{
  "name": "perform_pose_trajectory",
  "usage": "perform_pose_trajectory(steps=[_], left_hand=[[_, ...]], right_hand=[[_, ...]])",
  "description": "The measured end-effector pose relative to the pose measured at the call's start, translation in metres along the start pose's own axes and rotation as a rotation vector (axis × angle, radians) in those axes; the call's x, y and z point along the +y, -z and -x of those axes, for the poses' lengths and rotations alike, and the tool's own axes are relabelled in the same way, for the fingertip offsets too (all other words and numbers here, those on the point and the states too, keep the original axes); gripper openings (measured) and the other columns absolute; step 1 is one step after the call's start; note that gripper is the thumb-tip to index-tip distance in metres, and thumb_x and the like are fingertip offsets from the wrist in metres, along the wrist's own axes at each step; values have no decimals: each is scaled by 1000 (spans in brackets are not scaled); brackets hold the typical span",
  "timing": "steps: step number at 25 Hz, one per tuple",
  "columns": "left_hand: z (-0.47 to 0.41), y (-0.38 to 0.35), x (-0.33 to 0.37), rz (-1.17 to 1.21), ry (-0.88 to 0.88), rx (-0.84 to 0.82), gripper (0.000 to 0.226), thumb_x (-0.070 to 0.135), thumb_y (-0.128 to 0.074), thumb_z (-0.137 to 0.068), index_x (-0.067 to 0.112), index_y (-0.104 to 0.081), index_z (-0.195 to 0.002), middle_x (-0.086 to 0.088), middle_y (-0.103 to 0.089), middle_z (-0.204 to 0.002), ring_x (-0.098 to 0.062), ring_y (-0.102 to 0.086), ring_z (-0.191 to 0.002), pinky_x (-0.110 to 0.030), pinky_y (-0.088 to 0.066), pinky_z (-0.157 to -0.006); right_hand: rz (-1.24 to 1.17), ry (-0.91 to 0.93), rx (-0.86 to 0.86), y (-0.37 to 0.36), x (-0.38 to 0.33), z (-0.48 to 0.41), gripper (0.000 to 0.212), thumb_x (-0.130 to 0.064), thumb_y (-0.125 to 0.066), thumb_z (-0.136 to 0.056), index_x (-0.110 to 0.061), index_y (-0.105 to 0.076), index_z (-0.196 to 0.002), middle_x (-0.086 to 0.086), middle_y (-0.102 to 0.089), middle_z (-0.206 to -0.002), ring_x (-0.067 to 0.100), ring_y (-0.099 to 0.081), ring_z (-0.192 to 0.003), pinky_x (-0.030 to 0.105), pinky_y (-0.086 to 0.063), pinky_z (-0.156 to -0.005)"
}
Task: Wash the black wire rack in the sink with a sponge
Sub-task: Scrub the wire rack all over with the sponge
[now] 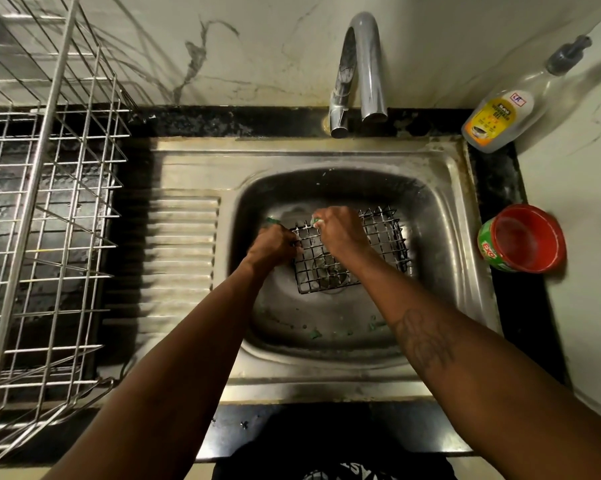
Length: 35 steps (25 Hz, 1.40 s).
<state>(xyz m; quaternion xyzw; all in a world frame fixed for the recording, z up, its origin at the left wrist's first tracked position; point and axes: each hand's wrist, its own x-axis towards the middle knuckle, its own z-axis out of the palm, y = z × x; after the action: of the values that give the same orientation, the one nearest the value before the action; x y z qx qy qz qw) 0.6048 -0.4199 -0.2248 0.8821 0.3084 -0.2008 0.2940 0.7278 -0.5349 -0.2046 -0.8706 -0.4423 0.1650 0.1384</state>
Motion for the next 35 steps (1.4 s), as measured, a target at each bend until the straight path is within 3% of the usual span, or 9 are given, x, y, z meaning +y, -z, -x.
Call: perform_pose_trajectory(steps=[6, 9, 13, 16, 22, 25, 30, 32, 35], left_hand=[[-3, 0, -1, 15, 18, -28, 20, 36, -65, -96, 19, -74, -100, -4, -72, -104, -15, -61, -90, -26, -36, -80], [-2, 1, -4, 75, 11, -37, 15, 33, -68, -94, 21, -68, -84, -3, -68, -90, -11, -57, -83, -24, -35, -78], [-2, 2, -6, 127, -3, -35, 17, 31, -73, -89, 25, -65, -76, 3, -62, -79, -10, -58, -81, -22, -37, -78], [-2, 0, -6, 128, 0, -32, 17, 30, -73, -90, 24, -66, -75, 3, -62, -78, -11, -59, -81, -21, -36, -78], [-1, 3, 1, 64, 58, -27, 15, 33, -73, -89, 23, -69, -78, 4, -62, -80, -15, -61, -81, -30, -48, -79], [2, 3, 9, 41, 168, 11, 16, 39, -75, -85, 24, -76, -93, 0, -68, -92, -20, -65, -88, -31, -49, -74], [4, 2, 19, 93, 314, 54, 27, 41, -70, -78, 25, -75, -99, -6, -70, -107, -24, -68, -91, -36, -55, -79], [8, 5, 27, 80, 326, 78, 27, 37, -68, -78, 20, -74, -98, -6, -68, -106, -27, -68, -90, -38, -56, -81], [21, 8, 42, -1, 302, 184, 21, 22, -66, -79, 14, -72, -97, -10, -68, -102, -34, -69, -92, -36, -52, -75]], right_hand=[[68, 149, -72, 6, 6, 14, 16, 4, -61, -89, -5, -74, -93, 6, -67, -87, 12, -52, -76, 23, -53, -75], [5, 247, -56, -1, 20, 54, 17, 2, -62, -88, -9, -71, -79, -6, -52, -75, 12, -48, -74, 31, -56, -72], [-17, 295, -74, -13, 40, 106, 15, -2, -67, -87, -12, -78, -92, -2, -57, -76, 11, -47, -77, 25, -48, -60], [-43, 286, -169, -15, 55, 122, 13, -11, -66, -90, -16, -79, -91, -4, -57, -81, 10, -46, -80, 31, -52, -65], [-152, 34, 119, 4, 23, 41, 32, -6, -70, -90, -15, -72, -120, 4, -64, -92, 13, -53, -76, 19, -42, -57], [-36, 15, 14, 5, 22, 14, 25, -7, -70, -90, -15, -75, -113, 5, -65, -96, 14, -56, -79, 26, -53, -64], [-19, 155, -53, -6, 39, 73, 22, -14, -56, -95, -16, -76, -106, -3, -54, -84, 11, -51, -74, 19, -40, -57], [-39, 173, -67, -10, 51, 104, 21, -8, -64, -91, -15, -77, -105, 0, -59, -85, 14, -55, -78, 24, -49, -60], [-52, 178, -79, -11, 64, 114, 24, 0, -71, -81, -14, -80, -98, -8, -48, -76, 11, -46, -73, 25, -40, -58]])
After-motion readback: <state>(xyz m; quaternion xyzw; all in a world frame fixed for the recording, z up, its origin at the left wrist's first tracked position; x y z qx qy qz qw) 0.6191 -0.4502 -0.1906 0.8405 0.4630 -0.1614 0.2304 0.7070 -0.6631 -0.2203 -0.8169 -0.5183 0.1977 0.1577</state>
